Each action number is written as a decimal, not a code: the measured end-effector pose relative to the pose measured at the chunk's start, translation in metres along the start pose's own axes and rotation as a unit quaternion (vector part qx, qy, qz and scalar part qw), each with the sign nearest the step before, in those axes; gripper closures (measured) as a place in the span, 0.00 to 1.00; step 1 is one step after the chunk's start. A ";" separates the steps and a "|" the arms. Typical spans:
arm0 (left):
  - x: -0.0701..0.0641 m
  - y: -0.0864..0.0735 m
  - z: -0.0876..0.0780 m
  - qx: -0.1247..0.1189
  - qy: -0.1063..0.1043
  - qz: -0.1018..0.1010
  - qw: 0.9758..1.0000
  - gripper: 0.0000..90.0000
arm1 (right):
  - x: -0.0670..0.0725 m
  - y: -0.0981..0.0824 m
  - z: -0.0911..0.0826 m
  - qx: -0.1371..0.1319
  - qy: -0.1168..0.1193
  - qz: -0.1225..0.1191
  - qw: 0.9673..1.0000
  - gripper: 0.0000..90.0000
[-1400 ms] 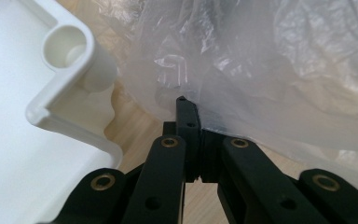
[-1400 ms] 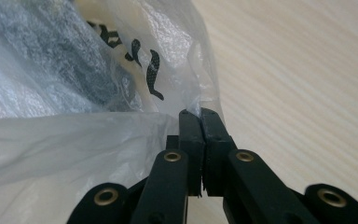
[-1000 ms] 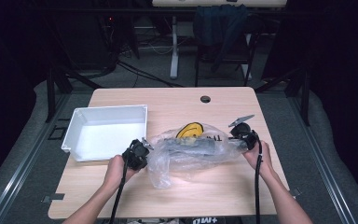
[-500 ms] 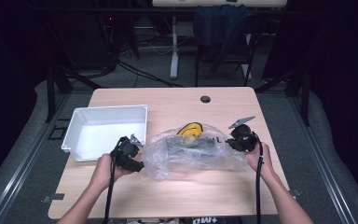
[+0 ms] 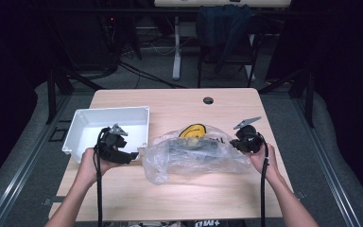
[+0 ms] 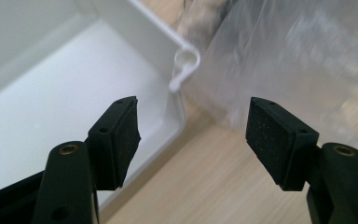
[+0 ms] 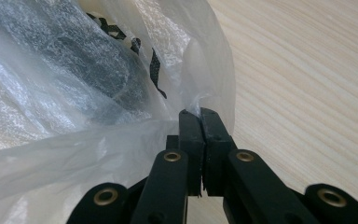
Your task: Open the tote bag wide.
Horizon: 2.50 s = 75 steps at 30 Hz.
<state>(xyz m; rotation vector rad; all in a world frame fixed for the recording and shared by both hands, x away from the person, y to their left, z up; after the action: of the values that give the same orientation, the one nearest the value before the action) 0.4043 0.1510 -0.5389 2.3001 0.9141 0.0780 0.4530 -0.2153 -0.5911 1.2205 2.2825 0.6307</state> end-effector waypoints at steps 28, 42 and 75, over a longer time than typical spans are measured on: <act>-0.027 0.039 0.087 0.043 0.021 0.071 0.996 0.94 | -0.010 0.019 -0.032 -0.032 0.030 0.009 0.999 0.52; -0.022 0.048 0.083 0.008 0.044 0.057 0.997 0.94 | 0.063 0.003 -0.010 0.062 0.006 -0.145 0.987 0.39; -0.029 0.032 0.104 0.082 0.103 0.108 0.985 0.87 | 0.023 0.025 0.022 0.027 -0.008 -0.030 0.999 0.93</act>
<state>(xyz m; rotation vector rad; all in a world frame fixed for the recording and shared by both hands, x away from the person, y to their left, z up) 0.4308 0.0575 -0.5967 2.5755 0.7918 0.3505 0.4706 -0.1796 -0.5978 1.1726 2.3274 0.5381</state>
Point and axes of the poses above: each handheld gripper's, and its own axes: z roughly forward along the jaws, y roughly out of its top, x roughly to its left, the point moved 10 cm from there along z, roughly forward along the jaws, and after that the axes turned 12 degrees about -y, right-handed, at the moved point
